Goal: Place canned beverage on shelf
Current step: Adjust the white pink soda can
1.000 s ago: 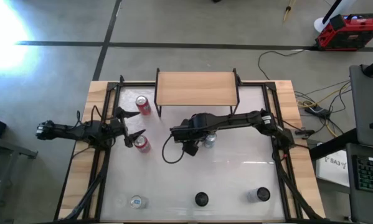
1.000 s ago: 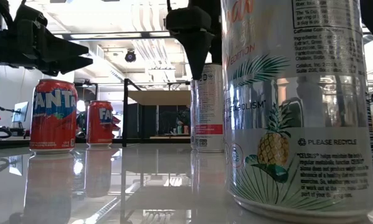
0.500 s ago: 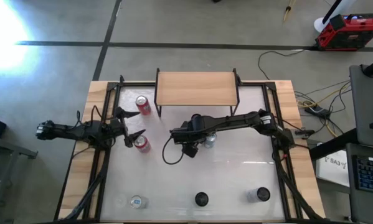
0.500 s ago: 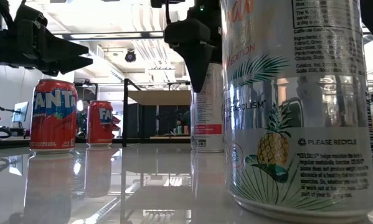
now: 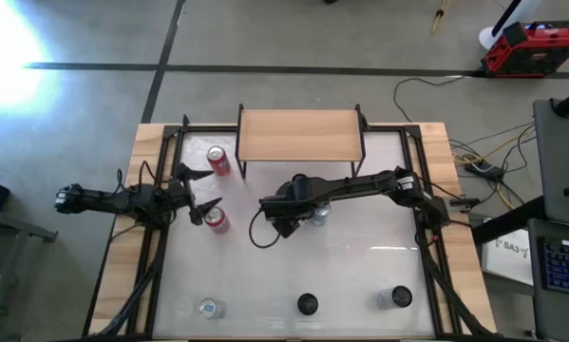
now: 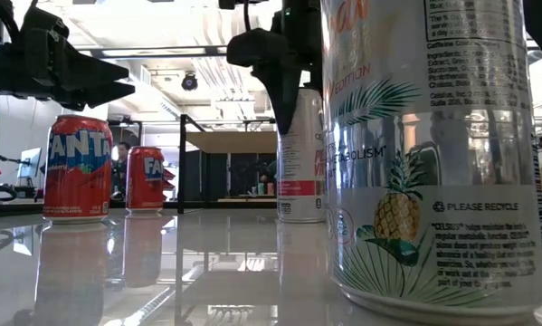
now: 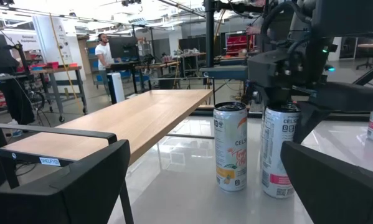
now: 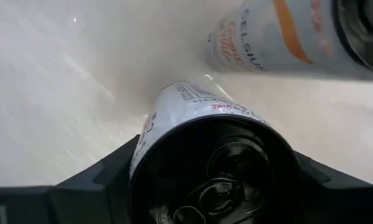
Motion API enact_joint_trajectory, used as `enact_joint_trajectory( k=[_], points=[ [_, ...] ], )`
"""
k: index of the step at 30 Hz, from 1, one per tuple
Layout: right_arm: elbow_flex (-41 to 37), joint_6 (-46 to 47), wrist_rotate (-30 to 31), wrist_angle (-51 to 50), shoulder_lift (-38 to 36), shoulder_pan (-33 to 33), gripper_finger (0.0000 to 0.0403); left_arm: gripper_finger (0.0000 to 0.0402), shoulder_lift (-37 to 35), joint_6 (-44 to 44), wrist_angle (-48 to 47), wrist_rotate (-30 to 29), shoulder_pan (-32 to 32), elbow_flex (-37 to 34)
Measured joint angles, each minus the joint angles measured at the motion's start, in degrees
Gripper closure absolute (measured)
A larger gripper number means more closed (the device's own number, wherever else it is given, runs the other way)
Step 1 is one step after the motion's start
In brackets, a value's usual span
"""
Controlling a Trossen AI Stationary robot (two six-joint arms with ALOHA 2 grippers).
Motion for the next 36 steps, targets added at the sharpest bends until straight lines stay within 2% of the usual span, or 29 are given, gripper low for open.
enact_joint_trajectory(
  k=[11,22,30,36],
  points=[
    [0.41,21.2,0.05,-1.18,0.0,0.0,0.015,0.0002,0.0,0.0,-0.01,0.0,-0.01,0.0],
    [0.5,31.81,-0.41,-3.17,0.0,0.01,0.0148,0.0002,0.0,0.0,0.0,0.02,0.0,-0.01],
    [0.55,35.55,-2.36,-3.17,0.0,0.02,0.0146,0.0002,0.0,0.0,-0.01,0.0,0.0,0.0],
    [0.57,39.29,-2.85,-2.82,0.0,0.02,0.0126,0.0002,0.0,0.0,-0.01,0.0,-0.01,0.0]
  ],
)
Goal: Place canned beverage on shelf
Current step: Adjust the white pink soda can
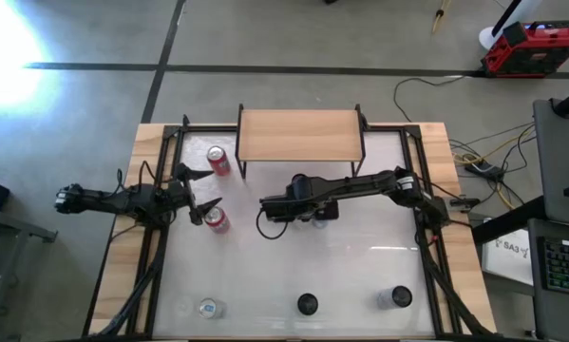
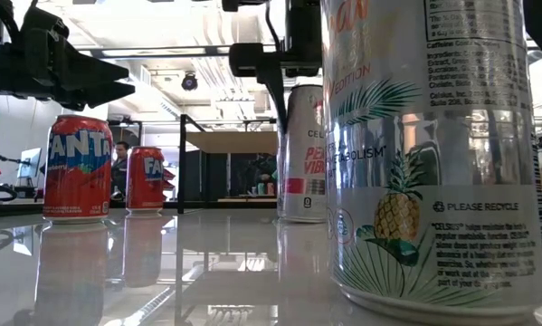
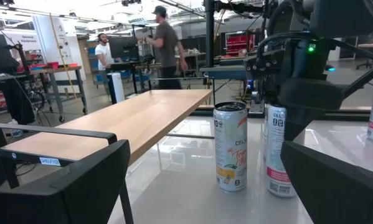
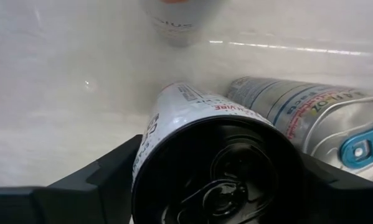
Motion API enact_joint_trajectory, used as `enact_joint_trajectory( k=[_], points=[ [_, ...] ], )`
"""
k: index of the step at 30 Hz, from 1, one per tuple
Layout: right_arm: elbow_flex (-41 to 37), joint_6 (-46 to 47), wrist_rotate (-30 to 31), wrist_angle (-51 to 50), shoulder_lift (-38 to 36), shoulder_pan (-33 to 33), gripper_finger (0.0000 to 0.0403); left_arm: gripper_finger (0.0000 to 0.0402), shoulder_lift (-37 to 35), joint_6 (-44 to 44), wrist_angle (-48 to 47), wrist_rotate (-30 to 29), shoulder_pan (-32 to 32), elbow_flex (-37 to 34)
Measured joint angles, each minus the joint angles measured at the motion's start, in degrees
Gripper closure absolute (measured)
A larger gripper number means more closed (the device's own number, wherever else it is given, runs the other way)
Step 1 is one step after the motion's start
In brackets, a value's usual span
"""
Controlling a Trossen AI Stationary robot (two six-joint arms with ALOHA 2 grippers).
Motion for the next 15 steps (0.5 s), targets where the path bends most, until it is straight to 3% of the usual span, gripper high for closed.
enact_joint_trajectory(
  k=[15],
  points=[
    [0.0,1.67,-0.61,1.29,0.0,0.11,0.0108,0.0002,0.0,0.0,0.0,0.02,-0.01,0.0]
  ],
)
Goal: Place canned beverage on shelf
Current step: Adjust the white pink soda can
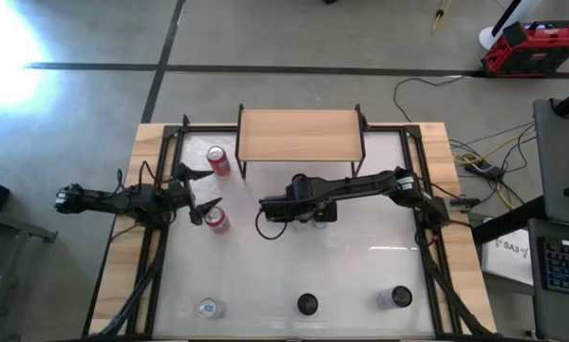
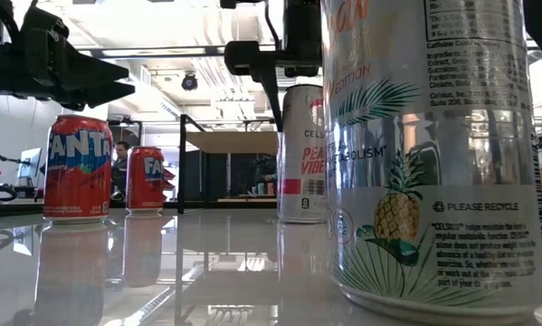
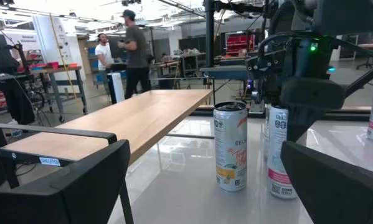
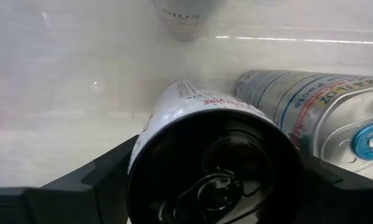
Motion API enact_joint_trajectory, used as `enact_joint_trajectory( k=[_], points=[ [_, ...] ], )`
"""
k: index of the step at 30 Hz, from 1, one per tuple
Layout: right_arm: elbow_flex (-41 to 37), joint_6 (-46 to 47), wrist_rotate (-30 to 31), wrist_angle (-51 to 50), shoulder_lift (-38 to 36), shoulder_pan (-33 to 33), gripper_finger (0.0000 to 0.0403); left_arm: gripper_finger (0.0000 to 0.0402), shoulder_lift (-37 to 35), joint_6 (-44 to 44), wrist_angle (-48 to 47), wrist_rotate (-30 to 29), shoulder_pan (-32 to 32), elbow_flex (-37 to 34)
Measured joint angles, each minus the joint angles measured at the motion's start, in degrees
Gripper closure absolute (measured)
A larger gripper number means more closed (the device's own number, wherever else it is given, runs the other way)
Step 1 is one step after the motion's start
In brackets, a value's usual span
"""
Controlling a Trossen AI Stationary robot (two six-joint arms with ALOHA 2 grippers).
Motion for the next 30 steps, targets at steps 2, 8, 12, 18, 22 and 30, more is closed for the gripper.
enact_joint_trajectory(
  k=[2,8,12,18,22,30],
  points=[
    [0.0,-0.15,0.0,0.13,0.0,0.0,0.0099,0.0002,0.0,0.0,0.0,0.0,0.02,0.0],
    [0.0,-0.19,-0.46,0.88,0.0,0.0,0.0054,0.0002,0.0,0.0,0.01,-0.01,0.0,0.0],
    [0.0,-0.79,-0.95,1.59,0.0,0.0,0.0025,0.0002,0.0,0.0,0.01,-0.01,0.02,-0.01],
    [0.0,-2.87,-3.87,1.21,-0.33,0.03,0.0019,0.0002,0.0,0.0,0.01,-0.02,0.0,-0.01],
    [0.0,-4.0,-3.93,1.01,-1.32,0.27,0.0019,0.0002,0.0,0.0,0.0,0.0,0.0,0.0],
    [0.0,-7.58,-5.89,0.79,-4.67,1.76,0.0019,0.0002,0.02,0.0,0.0,-0.02,0.02,-0.02]
  ],
)
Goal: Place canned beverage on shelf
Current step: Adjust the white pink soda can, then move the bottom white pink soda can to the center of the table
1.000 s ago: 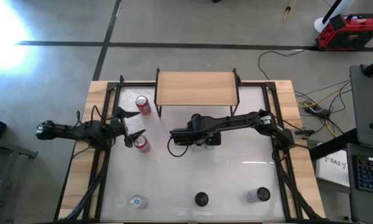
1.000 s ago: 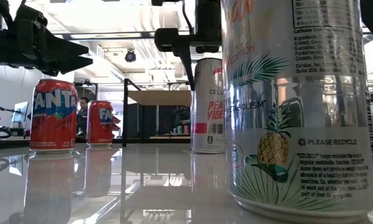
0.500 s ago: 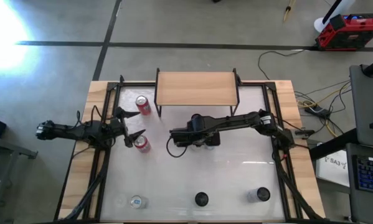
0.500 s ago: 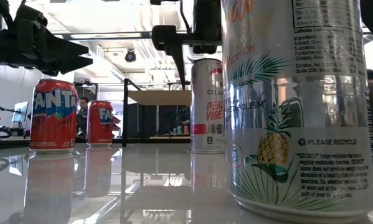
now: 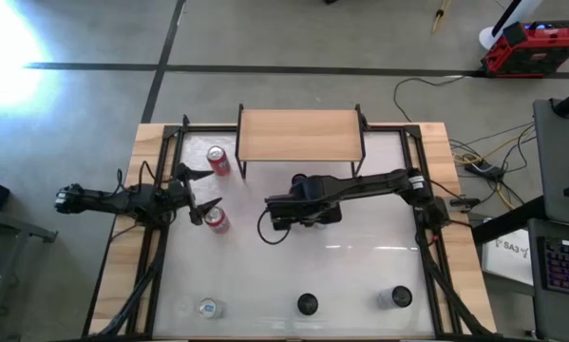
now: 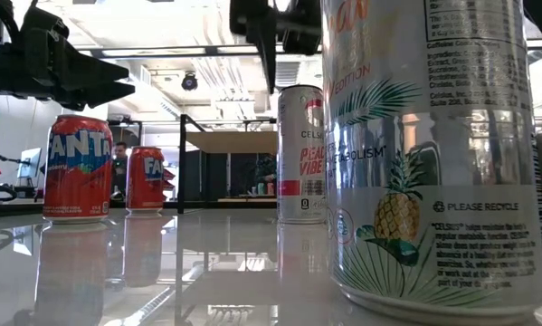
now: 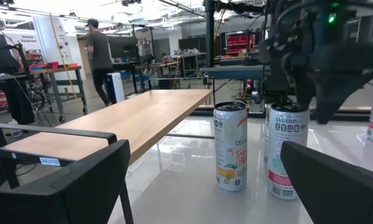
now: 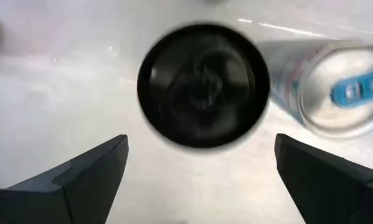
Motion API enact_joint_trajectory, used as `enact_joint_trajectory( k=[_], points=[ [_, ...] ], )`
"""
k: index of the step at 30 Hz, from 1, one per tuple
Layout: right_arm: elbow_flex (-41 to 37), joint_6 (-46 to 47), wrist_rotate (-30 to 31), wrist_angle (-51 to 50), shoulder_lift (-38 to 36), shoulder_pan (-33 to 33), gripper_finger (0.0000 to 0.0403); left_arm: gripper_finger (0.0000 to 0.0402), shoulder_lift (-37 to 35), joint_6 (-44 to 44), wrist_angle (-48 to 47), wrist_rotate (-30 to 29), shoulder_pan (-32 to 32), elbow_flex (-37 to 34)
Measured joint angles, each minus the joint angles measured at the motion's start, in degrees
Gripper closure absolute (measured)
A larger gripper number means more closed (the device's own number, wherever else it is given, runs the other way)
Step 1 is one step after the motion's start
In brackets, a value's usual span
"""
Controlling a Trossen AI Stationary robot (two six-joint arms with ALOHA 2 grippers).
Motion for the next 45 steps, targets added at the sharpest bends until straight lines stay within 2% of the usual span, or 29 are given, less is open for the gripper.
enact_joint_trajectory(
  k=[5,8,11,19,25,30,38,45],
  points=[
    [0.0,-2.77,-0.67,-3.85,-2.22,1.69,0.0019,0.0002,0.0,0.0,0.01,0.01,-0.01,0.02],
    [0.0,-1.28,0.88,-8.54,-3.3,2.7,0.0019,0.0002,0.0,0.0,0.0,0.02,-0.02,0.02],
    [-1.87,1.19,1.62,-8.05,-5.14,3.92,0.0019,0.0002,0.0,0.0,0.0,0.0,-0.02,0.0],
    [-14.94,12.29,1.48,-8.7,-14.54,10.19,0.0019,0.0002,0.09,0.0,-0.1,0.02,0.0,0.02],
    [-27.51,24.92,0.46,-8.77,-24.01,16.61,0.0019,0.0002,0.09,0.0,-0.07,0.02,-0.01,0.02],
    [-34.07,34.64,-1.63,-8.09,-29.41,22.13,0.0019,0.0002,0.09,0.0,-0.09,0.01,-0.01,0.02],
    [-37.52,41.44,-6.43,-7.02,-29.99,28.87,0.0019,0.0002,0.09,0.0,-0.07,0.02,0.0,0.0],
    [-37.55,50.43,-9.02,0.66,-28.85,31.05,0.0019,0.0002,0.09,0.0,-0.07,0.01,0.0,0.01]
  ],
)
